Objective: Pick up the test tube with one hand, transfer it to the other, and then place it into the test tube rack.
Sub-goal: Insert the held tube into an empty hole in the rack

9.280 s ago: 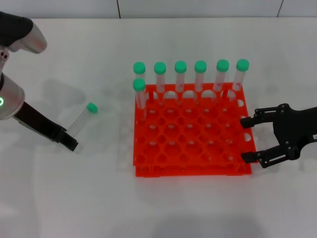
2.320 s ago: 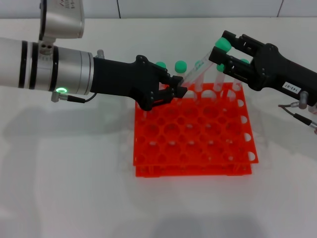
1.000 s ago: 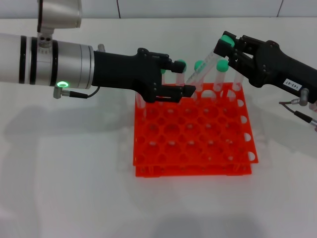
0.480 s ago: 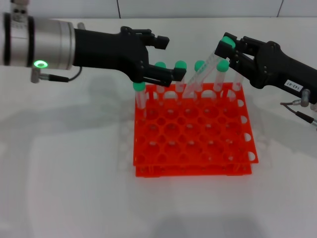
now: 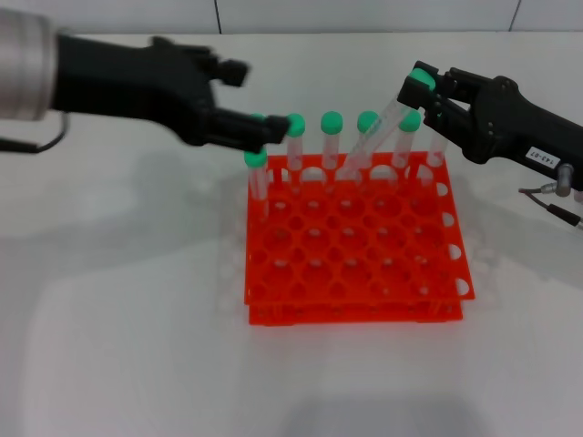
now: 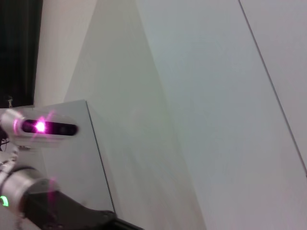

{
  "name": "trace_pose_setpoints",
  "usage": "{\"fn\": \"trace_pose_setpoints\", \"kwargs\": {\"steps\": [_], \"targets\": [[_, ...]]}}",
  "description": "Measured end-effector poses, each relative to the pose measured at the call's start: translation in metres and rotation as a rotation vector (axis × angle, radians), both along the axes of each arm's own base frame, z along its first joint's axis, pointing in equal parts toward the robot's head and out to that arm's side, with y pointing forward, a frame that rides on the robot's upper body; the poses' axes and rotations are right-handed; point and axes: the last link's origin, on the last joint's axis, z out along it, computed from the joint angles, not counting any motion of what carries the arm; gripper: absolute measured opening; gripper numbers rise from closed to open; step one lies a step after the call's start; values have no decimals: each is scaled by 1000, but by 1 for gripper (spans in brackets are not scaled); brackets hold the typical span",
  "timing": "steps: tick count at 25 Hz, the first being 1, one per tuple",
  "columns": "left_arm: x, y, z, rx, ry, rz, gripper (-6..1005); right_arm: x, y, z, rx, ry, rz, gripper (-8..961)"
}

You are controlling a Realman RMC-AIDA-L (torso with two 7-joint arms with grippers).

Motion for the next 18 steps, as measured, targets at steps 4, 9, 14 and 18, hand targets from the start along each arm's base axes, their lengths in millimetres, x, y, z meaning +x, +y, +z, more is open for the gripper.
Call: {"fn": "trace_pose_setpoints", "kwargs": {"steps": [4,9,14,18], "targets": [[-15,-22,17,84,37,47,895,0,0,2,7,-5,4,276],[-45,-44,23,158,5,60,894,1,0,3,10,-9,4,279],[-80,-51,12,143,-33,135,894,2,1,4,12,-12,4,281],[-99,-53,3,115,-40,176,894,2,1,4,13,-16,1,283]]}}
